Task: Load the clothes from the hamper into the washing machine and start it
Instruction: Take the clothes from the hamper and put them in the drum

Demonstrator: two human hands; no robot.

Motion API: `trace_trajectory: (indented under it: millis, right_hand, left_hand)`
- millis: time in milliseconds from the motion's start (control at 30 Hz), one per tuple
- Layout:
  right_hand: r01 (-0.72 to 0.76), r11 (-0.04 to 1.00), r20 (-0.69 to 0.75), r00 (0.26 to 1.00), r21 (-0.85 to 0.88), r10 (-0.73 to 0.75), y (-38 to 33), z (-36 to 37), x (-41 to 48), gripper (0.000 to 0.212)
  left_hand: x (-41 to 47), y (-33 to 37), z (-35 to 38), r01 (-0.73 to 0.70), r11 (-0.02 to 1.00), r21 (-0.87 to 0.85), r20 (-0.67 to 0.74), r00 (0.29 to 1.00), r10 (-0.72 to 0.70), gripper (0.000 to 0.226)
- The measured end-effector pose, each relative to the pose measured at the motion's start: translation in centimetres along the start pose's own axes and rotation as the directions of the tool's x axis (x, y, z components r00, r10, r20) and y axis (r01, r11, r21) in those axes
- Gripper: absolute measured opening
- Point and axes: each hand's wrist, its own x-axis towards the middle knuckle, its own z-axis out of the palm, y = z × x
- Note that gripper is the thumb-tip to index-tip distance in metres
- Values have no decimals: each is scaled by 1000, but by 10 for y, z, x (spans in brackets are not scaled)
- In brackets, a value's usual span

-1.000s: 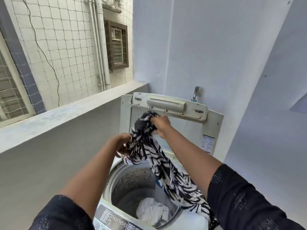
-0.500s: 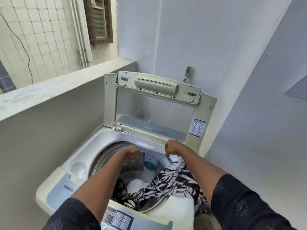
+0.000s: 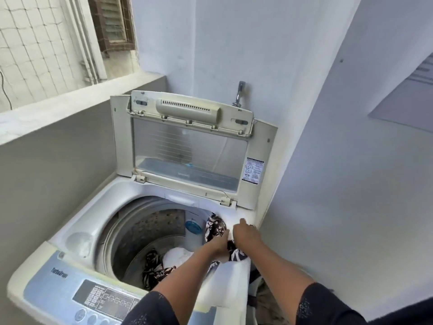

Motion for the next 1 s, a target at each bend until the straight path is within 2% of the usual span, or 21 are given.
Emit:
trace_trajectory:
  millis: [100, 200, 300, 367, 467, 600, 700, 833, 1000]
  right_hand:
    - [-7, 1000, -53, 999, 18, 8, -10, -5, 4, 36]
    - [-31, 985, -58, 997, 168, 41, -27, -12, 11, 34]
    - [5, 926, -39, 999, 377, 11, -52, -23, 19, 32]
    - [62, 892, -15, 998, 447, -62, -68, -27, 26, 35]
    - [129, 901, 49, 985, 414, -164, -88, -27, 32, 33]
    - [168, 917, 97, 971, 360, -217, -100, -13, 40, 27]
    - [174, 927, 86, 973, 332, -214, -96, -7, 39, 29]
    - [115, 923, 4, 992, 367, -125, -71, -6, 32, 27]
    - [-7, 840, -142, 985, 543, 100, 0, -17, 14, 30]
  left_hand:
    - [1, -10, 0, -14, 1000, 15, -98, 995, 15, 50]
    - [-2, -31, -9, 37, 994, 107, -156, 988, -20, 29]
    - [-6, -65, -22, 99, 995, 28, -256, 963, -89, 28]
    - [-10, -89, -31, 157, 987, 7, -277, 949, -149, 28]
    - [-18, -116, -38, 255, 966, 34, -232, 942, -240, 31]
    - [-24, -132, -35, 280, 960, 9, -202, 941, -272, 39]
    - [-27, -130, -33, 261, 965, -25, -208, 943, -260, 38]
    - [-19, -108, -32, 182, 981, -63, -245, 950, -192, 35]
    - [-9, -23, -33, -78, 993, -88, -365, 930, 40, 34]
